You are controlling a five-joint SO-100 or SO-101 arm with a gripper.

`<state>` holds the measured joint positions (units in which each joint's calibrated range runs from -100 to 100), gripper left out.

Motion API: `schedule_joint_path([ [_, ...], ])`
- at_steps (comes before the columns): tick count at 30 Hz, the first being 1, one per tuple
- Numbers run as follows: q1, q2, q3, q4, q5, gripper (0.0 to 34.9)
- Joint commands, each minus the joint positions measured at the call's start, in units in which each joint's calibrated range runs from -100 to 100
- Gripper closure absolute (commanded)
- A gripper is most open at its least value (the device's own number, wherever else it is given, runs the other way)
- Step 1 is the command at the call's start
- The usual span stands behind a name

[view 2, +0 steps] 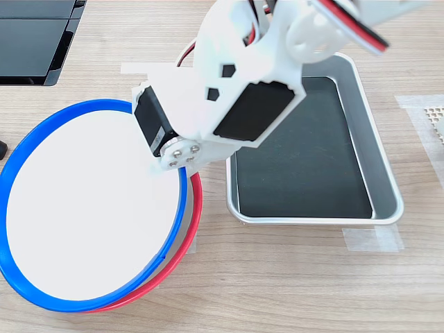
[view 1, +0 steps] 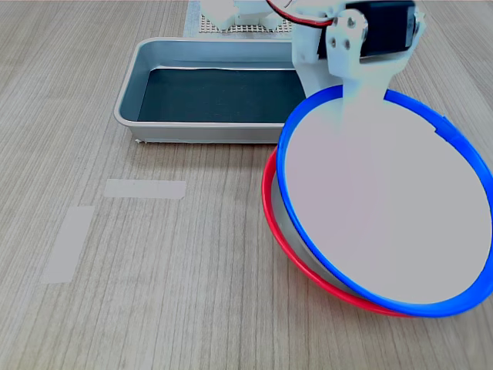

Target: Lift the stacked dish and set it down on the table.

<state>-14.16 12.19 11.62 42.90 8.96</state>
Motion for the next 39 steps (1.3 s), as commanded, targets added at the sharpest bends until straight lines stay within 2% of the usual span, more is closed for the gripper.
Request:
schedule_joint_path([
  [1,-0.48,-3.11,-0.83,-0.11,-0.39,34.8],
  [11,-0.29,-13.94,5.45,-0.35,-0.93,34.9],
  [21,2.72,-24.09,9.73,-6.05,-3.22,34.9],
  [27,9.12,-27.67,10.92,-8.52,-2.98,34.9],
  [32,18.91,-26.99,13.83,-10.67,-1.56,34.9],
  [39,29.08,-23.41,16.47,-13.56,1.51,34.9],
])
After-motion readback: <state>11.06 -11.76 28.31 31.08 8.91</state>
